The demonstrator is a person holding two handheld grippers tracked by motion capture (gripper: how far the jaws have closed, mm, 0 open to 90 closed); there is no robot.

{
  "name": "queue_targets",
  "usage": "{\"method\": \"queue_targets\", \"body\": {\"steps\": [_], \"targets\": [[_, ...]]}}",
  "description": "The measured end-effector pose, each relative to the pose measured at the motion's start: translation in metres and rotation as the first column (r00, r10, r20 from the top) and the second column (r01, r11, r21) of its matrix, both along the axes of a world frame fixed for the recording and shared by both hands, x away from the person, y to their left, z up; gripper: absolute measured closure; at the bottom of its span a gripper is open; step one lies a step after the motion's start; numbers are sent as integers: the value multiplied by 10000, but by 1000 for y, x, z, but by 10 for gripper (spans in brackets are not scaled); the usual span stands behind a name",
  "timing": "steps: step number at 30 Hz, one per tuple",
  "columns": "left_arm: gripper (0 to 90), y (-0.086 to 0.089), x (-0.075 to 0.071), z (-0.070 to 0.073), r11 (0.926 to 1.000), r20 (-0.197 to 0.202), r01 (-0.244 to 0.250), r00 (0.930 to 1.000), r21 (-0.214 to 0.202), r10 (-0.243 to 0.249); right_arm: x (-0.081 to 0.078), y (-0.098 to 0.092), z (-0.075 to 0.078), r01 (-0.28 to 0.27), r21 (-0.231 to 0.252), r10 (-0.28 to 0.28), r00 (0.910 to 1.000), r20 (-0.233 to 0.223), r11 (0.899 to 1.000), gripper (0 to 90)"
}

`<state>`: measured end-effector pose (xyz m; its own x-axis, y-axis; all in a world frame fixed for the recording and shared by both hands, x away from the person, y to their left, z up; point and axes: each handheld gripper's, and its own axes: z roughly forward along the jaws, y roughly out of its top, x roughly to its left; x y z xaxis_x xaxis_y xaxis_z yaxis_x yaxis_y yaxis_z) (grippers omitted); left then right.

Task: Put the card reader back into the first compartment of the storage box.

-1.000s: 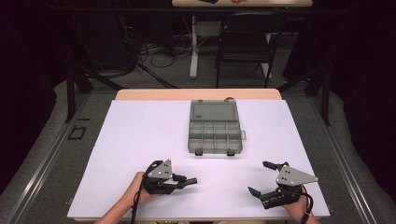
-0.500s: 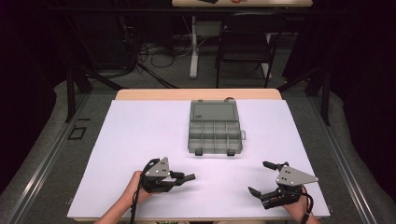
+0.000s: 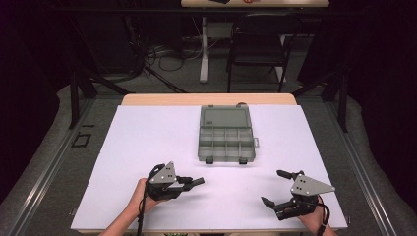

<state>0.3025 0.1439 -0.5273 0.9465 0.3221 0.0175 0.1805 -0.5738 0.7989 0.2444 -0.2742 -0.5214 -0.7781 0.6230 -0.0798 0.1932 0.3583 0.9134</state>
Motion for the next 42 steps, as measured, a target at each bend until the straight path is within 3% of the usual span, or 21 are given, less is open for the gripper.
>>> {"method": "queue_targets", "body": {"steps": [17, 42], "targets": [[743, 2, 4, 6, 9978, 188, -634, 9978, -208, 638, 1, 1, -1, 3, 40, -3, 10000, 17, 10000, 10], [744, 2, 14, 12, 9947, 327, -963, 9947, -355, 974, 1, 0, -1, 70, 0, -70, 10000, -30, 10000, 11]]}}
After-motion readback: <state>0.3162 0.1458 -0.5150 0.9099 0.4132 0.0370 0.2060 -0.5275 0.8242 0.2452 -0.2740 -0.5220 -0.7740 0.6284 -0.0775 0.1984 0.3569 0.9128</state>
